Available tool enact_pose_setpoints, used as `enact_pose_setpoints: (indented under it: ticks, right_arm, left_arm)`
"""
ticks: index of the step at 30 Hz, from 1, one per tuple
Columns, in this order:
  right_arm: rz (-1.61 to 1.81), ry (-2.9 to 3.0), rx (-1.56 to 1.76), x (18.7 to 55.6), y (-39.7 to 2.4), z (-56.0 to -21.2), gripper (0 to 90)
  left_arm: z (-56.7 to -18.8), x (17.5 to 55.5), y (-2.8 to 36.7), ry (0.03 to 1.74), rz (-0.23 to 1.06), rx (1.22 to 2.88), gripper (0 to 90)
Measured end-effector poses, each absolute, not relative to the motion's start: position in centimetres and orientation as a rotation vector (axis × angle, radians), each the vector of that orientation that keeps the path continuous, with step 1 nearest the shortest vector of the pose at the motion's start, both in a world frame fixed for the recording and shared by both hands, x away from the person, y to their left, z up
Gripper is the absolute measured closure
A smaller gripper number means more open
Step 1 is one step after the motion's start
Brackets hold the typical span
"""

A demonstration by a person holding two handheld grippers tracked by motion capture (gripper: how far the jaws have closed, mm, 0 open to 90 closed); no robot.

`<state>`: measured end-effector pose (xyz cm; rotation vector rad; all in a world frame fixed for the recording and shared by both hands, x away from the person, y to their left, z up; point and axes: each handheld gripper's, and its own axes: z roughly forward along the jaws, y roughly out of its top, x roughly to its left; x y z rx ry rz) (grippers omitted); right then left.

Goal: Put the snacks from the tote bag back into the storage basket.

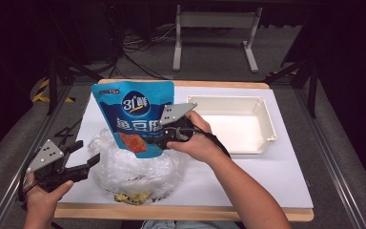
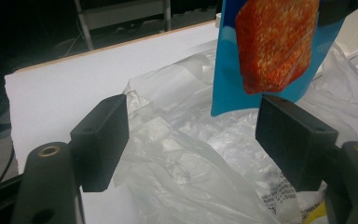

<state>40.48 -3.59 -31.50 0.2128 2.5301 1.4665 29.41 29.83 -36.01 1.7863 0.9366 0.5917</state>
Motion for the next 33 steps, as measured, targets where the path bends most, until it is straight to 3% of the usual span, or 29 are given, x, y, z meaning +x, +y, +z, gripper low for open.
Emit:
enact_pose_setpoints:
  ticks: [33]
  right_arm:
    - [1.469,2.446,0.246,41.1,-6.6,-27.6,50.5]
  left_arm:
    - [-36.4,29.7,29.7,0.95,0.575,1.79,16.8]
